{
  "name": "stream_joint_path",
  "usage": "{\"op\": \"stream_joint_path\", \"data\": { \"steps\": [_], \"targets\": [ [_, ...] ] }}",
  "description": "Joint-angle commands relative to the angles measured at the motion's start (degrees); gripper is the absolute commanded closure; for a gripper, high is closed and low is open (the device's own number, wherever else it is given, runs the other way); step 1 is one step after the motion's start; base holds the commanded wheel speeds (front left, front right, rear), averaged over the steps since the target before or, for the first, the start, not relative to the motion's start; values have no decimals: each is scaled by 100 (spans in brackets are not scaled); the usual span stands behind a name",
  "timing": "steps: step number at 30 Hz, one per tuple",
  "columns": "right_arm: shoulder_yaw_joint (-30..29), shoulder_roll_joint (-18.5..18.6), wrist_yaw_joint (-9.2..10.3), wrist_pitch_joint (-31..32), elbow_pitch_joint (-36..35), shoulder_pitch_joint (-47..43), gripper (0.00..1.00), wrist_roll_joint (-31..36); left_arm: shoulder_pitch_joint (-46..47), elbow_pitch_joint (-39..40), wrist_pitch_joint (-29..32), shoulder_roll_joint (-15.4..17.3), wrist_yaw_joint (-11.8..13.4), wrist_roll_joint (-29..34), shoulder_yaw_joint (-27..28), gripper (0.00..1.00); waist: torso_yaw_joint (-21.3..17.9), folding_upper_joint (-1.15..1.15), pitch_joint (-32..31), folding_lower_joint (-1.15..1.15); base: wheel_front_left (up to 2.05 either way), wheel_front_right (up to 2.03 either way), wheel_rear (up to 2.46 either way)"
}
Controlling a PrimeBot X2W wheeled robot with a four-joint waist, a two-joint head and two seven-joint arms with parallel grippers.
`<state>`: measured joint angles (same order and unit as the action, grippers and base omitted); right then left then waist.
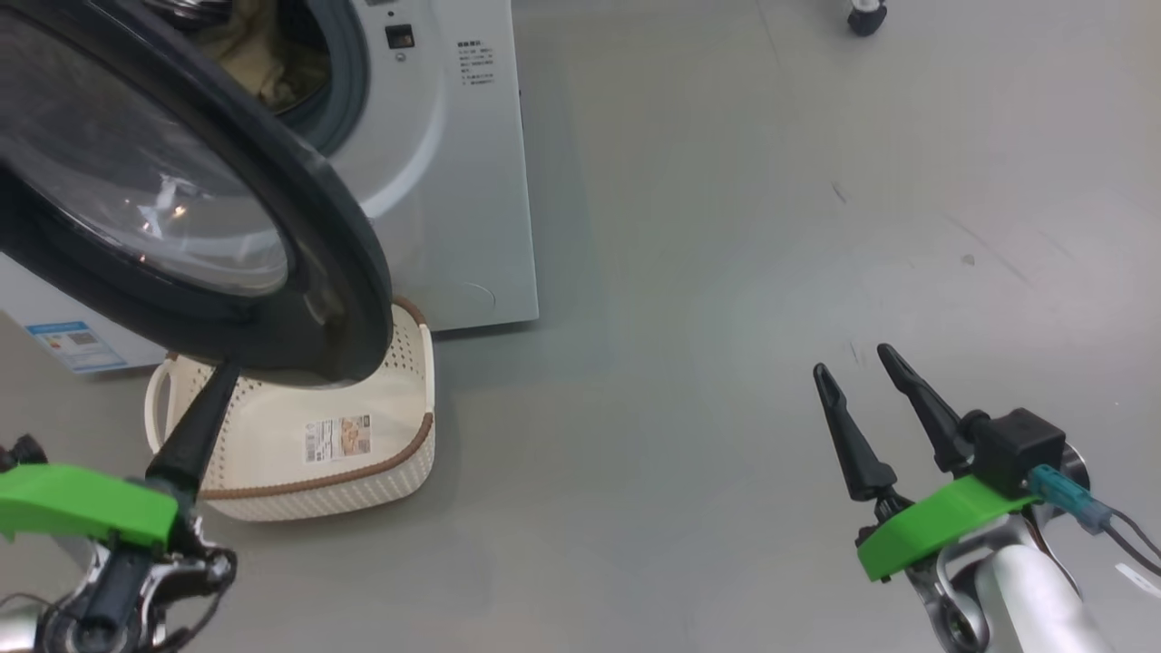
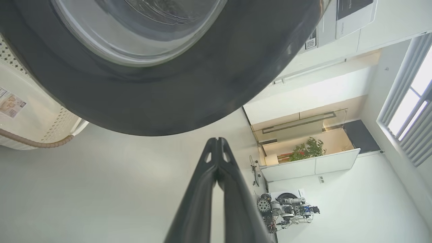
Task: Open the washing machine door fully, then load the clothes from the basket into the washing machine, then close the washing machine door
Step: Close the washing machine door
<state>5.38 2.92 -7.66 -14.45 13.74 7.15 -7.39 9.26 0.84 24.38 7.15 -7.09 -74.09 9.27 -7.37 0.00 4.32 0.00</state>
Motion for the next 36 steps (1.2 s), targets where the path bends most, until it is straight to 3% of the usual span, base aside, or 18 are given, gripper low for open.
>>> {"op": "stream_joint_path", "data": {
  "steps": [1, 7, 14, 18, 21, 22, 30, 31, 34, 36],
  "targets": [
    [67, -4, 17, -54, -205, 87, 0, 49, 9, 335, -249, 267, -39, 142, 85, 100, 108, 0, -147, 0, 0, 0, 0],
    [92, -4, 17, -55, -284, -69, 0, 89, -695, 694, -1897, 920, -39, 912, -761, 100, 233, 0, -316, 0, 0, 0, 0],
    [127, -4, 17, -55, -298, -159, 0, 96, -1099, 231, -3715, 1657, -39, 1665, -1689, 100, 349, 0, -424, 0, 0, 0, 0],
    [113, -4, 17, -55, -290, -195, 0, 101, -1107, -56, -3918, 1776, -39, 2097, -1982, 100, 432, 0, -457, 0, 0, 0, 0],
    [111, -4, 17, -55, -276, -217, 0, 100, -1073, -332, -3934, 1742, -39, 2857, -1920, 100, 496, 0, -476, 0, 0, 0, 0],
    [111, -4, 17, -55, -276, -217, 0, 100, -1073, -332, -3934, 1742, -39, 2857, -1920, 100, 496, 0, -476, 0, 0, 0, 0],
    [127, -4, 17, -55, -206, -245, 0, 89, -1067, -727, -3937, 1222, -39, 4518, -1502, 100, 629, 0, -520, 0, 0, 0, 0],
    [128, -4, 17, -55, -199, -246, 0, 87, -1079, -748, -3937, 1172, -39, 4659, -1466, 96, 640, 0, -526, 0, 0, 0, 0],
    [132, -4, 17, -55, -181, -244, 0, 81, -1106, -769, -3937, 1024, -39, 4877, -1402, 0, 668, 0, -539, 0, 0, 0, 0],
    [137, -4, 17, -55, -173, -243, 0, 76, -1120, -768, -3937, 948, -39, 4927, -1375, 0, 682, 0, -546, 0, 0, 0, 0]
  ]
}}
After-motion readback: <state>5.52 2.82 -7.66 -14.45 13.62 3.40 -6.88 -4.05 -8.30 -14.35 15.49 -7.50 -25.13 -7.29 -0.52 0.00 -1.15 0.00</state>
